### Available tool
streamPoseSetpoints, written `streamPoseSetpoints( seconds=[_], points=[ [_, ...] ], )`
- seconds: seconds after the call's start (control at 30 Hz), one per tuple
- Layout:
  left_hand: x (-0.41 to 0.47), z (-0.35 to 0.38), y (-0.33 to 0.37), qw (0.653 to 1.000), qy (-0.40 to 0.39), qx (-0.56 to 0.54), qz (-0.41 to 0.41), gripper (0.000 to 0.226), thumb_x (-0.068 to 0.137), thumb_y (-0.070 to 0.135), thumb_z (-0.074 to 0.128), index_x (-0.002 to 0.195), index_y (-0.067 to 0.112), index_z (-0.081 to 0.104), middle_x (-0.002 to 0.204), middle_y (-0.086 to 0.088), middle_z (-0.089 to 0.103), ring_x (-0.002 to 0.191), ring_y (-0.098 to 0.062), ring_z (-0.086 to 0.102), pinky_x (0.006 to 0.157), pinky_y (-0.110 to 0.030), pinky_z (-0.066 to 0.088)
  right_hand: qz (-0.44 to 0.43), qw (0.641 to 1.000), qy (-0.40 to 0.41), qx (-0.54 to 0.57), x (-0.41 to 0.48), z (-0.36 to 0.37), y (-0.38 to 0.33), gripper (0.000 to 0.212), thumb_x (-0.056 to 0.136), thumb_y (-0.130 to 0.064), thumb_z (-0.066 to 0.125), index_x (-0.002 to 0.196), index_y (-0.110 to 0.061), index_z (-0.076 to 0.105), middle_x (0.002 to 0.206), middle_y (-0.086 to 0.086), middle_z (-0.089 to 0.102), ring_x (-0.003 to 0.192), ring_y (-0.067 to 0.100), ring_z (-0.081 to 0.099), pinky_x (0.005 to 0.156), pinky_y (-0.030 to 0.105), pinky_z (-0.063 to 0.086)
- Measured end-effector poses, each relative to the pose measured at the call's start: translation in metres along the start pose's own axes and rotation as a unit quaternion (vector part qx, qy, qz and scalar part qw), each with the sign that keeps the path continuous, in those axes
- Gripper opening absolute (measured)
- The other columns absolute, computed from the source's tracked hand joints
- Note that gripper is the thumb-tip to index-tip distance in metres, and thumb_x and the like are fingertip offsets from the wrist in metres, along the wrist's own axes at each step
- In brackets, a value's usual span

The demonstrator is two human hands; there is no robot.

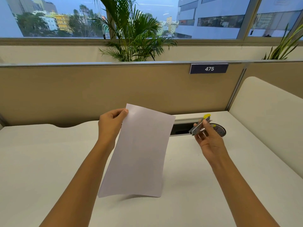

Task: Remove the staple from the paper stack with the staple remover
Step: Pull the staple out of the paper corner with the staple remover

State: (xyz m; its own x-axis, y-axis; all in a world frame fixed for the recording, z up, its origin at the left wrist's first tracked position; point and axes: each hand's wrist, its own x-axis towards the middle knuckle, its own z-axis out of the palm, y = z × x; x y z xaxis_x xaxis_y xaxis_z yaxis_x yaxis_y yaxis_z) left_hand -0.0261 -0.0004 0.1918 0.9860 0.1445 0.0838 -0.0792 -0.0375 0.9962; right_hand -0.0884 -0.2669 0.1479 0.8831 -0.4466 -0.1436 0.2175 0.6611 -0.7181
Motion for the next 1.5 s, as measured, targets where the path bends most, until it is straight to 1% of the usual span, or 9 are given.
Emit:
streamPoseSetpoints(
  seconds=[0.2,0.4,0.53,0.7,0.83,0.93,1.17,1.37,1.5],
  points=[
    [-0.007,0.001,0.006,1.0,-0.006,0.006,0.014,0.01,0.084,0.023,0.063,0.086,0.022,0.073,0.093,0.002,0.073,0.089,-0.019,0.068,0.086,-0.038,0.055,0.047,0.996,-0.071,0.002,-0.018,0.037,-0.012,0.018,0.093,-0.023,0.05,0.102,-0.013,0.061,0.084,-0.003,0.073,0.069,0.009,0.066,0.057,0.022,0.056],
    [-0.012,0.0,0.017,0.998,-0.006,0.03,0.049,0.009,0.084,0.024,0.063,0.085,0.025,0.072,0.092,0.006,0.073,0.09,-0.017,0.067,0.085,-0.037,0.055,0.018,0.972,-0.154,-0.175,-0.032,0.068,-0.025,0.032,0.096,-0.031,0.044,0.126,-0.019,0.043,0.101,-0.002,0.069,0.055,0.009,0.051,0.049,0.019,0.043],
    [-0.015,-0.002,0.024,0.997,-0.007,0.038,0.063,0.011,0.086,0.022,0.063,0.09,0.021,0.073,0.091,0.006,0.072,0.09,-0.015,0.068,0.084,-0.033,0.055,0.009,0.929,-0.187,-0.318,-0.036,0.09,-0.029,0.049,0.094,-0.05,0.032,0.127,-0.018,0.048,0.103,-0.003,0.064,0.061,0.01,0.046,0.057,0.024,0.038],
    [-0.019,-0.003,0.03,0.995,-0.024,0.062,0.078,0.015,0.087,0.022,0.061,0.093,0.018,0.073,0.092,0.005,0.073,0.088,-0.013,0.068,0.081,-0.031,0.054,-0.077,0.845,-0.227,-0.478,-0.044,0.107,-0.029,0.034,0.093,-0.043,0.044,0.12,-0.026,0.056,0.11,-0.006,0.062,0.073,0.007,0.05,0.064,0.018,0.039],
    [-0.021,-0.004,0.034,0.991,-0.028,0.095,0.095,0.016,0.087,0.024,0.061,0.095,0.017,0.073,0.089,0.006,0.072,0.085,-0.01,0.067,0.073,-0.023,0.051,-0.124,0.819,-0.26,-0.497,-0.049,0.115,-0.029,0.032,0.089,-0.029,0.058,0.121,-0.026,0.057,0.108,-0.009,0.061,0.091,0.0,0.056,0.064,0.001,0.046],
    [-0.021,-0.006,0.036,0.987,-0.031,0.118,0.105,0.016,0.087,0.024,0.061,0.095,0.017,0.073,0.088,0.005,0.072,0.082,-0.009,0.065,0.067,-0.018,0.046,-0.162,0.775,-0.263,-0.552,-0.049,0.117,-0.028,0.035,0.082,-0.029,0.067,0.115,-0.033,0.058,0.111,-0.012,0.063,0.103,0.005,0.059,0.087,0.021,0.051],
    [-0.023,-0.008,0.04,0.981,-0.054,0.137,0.124,0.017,0.087,0.024,0.061,0.097,0.016,0.073,0.089,0.002,0.072,0.082,-0.011,0.065,0.067,-0.019,0.046,-0.23,0.73,-0.252,-0.592,-0.059,0.122,-0.025,0.044,0.072,-0.047,0.071,0.113,-0.039,0.057,0.114,-0.011,0.063,0.105,0.012,0.058,0.083,0.033,0.054],
    [-0.026,-0.007,0.043,0.979,-0.072,0.136,0.137,0.015,0.087,0.022,0.062,0.094,0.015,0.073,0.088,0.002,0.072,0.082,-0.01,0.065,0.07,-0.019,0.046,-0.254,0.699,-0.24,-0.624,-0.059,0.127,-0.024,0.049,0.074,-0.047,0.069,0.119,-0.028,0.06,0.115,-0.01,0.064,0.098,0.004,0.056,0.08,0.017,0.047],
    [-0.027,-0.007,0.045,0.972,-0.082,0.157,0.153,0.015,0.088,0.022,0.061,0.095,0.016,0.073,0.086,0.006,0.07,0.079,-0.003,0.063,0.066,-0.013,0.046,-0.239,0.671,-0.25,-0.655,-0.056,0.133,-0.024,0.05,0.073,-0.053,0.067,0.117,-0.029,0.061,0.114,-0.01,0.067,0.096,0.004,0.059,0.083,0.023,0.049]
  ],
)
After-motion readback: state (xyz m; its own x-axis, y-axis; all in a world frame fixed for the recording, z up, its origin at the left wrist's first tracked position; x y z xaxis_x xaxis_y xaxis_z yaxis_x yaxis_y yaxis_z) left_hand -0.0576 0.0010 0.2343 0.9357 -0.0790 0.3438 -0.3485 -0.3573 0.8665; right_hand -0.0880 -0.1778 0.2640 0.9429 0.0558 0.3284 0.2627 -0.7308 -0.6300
